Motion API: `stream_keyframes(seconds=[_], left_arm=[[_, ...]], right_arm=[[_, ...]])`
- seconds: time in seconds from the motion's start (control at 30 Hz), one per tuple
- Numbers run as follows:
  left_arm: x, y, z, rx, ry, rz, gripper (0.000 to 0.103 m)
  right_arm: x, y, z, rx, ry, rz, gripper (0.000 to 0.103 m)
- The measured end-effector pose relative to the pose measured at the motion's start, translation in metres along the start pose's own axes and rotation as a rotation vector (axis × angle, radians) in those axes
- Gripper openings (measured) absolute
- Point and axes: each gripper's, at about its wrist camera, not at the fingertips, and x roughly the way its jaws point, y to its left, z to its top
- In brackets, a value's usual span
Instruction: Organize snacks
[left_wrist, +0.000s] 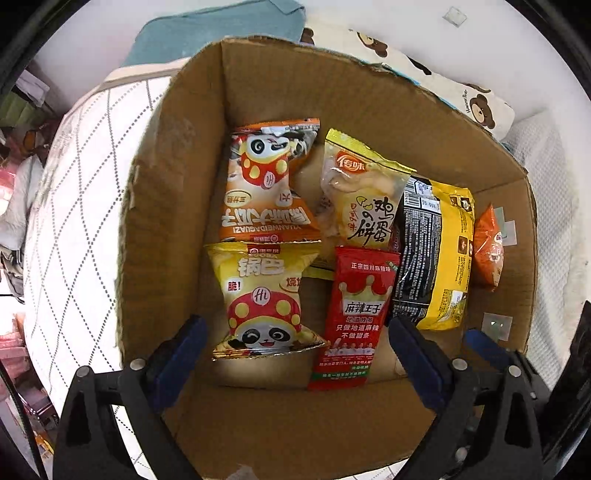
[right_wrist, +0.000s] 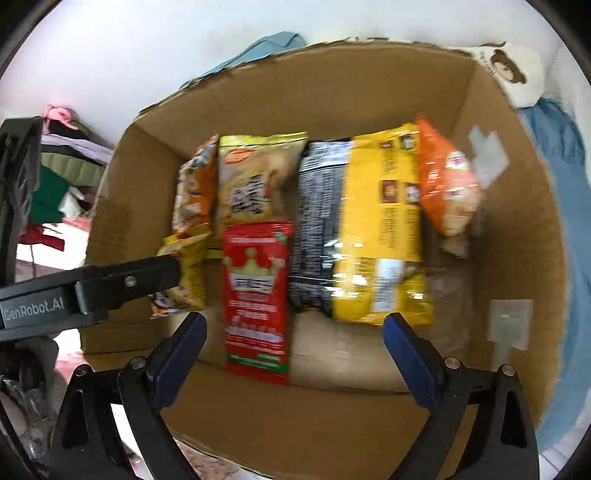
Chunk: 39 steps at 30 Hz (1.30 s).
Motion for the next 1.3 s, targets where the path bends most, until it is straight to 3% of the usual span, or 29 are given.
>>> stream_keyframes(seconds=[0.3, 0.53, 0.8, 0.97, 1.3], left_arm=[[-0.013, -0.011, -0.019, 0.036, -0.074, 0.059, 0.100], [-0.027, -0.015, -0.040, 0.042, -0.131, 0.070, 0.100], [-0.067, -0.019, -0.074, 0.071, -0.278, 0.082, 0.100], [-0.097, -0.021, -0.102, 0.103, -0.389, 0.100, 0.100], [-0.150, -0.024, -0.154, 0.162, -0.524, 0.085, 0.100]], right_arm=[[-0.021, -0.015, -0.012, -0.007, -0.041, -0.064, 0.098], [-0.054, -0.014, -0.029, -0.053, -0.150, -0.114, 0.098], [-0.096, -0.013, -0.057, -0.043, -0.238, -0.107, 0.098], [-0.128, -0.002, -0.083, -0.052, -0.316, -0.148, 0.098], [-0.189, 0.019, -0.134, -0.032, -0.447, -0.166, 0.098]])
